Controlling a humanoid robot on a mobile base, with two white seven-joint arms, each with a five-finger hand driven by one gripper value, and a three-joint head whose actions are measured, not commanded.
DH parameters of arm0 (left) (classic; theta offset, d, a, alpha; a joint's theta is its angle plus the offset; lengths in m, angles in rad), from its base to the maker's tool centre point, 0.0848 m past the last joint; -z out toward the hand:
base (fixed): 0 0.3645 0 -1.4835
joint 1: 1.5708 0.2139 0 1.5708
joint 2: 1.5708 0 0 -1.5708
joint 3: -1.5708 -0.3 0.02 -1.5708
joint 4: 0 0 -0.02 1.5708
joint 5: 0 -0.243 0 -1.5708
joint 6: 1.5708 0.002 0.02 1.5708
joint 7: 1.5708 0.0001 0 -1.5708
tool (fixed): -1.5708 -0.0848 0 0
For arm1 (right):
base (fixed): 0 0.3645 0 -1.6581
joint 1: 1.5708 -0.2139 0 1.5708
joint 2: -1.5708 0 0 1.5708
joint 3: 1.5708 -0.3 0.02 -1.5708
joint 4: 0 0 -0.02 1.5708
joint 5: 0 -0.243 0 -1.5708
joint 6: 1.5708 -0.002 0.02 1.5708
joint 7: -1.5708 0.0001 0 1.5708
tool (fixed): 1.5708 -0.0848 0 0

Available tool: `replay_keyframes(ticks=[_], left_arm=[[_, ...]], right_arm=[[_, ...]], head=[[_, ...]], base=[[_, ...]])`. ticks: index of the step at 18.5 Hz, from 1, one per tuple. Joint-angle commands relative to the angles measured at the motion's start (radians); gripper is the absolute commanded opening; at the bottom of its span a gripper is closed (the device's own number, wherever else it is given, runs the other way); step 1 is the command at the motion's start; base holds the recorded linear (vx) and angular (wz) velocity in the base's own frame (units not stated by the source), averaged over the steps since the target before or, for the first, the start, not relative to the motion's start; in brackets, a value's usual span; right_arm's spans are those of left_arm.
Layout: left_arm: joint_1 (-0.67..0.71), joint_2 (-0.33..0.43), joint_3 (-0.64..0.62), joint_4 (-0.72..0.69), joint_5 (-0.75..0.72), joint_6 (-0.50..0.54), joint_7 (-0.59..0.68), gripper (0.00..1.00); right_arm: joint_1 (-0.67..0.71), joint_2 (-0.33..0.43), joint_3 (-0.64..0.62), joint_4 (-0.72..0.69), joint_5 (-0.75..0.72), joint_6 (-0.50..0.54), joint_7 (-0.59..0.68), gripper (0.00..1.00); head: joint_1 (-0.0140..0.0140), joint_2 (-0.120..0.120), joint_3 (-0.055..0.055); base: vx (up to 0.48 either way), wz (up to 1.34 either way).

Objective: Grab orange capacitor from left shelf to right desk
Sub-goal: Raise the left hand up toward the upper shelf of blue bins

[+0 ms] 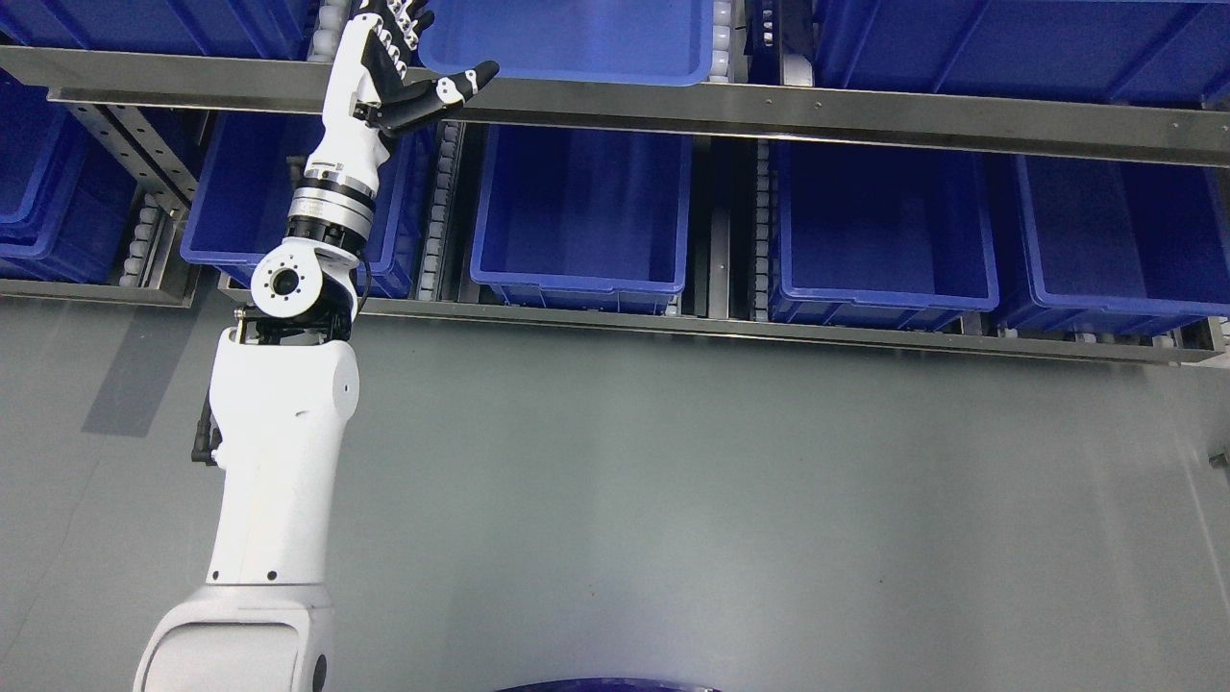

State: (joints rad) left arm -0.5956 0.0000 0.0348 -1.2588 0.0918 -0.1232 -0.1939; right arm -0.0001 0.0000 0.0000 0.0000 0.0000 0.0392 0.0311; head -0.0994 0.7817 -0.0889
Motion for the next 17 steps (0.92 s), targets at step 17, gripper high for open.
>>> replay_keyframes(ticks=[17], left_arm=[[-0.004,0.017,0.004,0.064,-0.014,-0.067,-0.007,1.0]], right_arm=[[0.034,-0.017,-0.011,-0.023,0.0,0.001,0.001,1.0]], head=[[0.0,0.0,0.0]], base=[[-0.001,0.0]])
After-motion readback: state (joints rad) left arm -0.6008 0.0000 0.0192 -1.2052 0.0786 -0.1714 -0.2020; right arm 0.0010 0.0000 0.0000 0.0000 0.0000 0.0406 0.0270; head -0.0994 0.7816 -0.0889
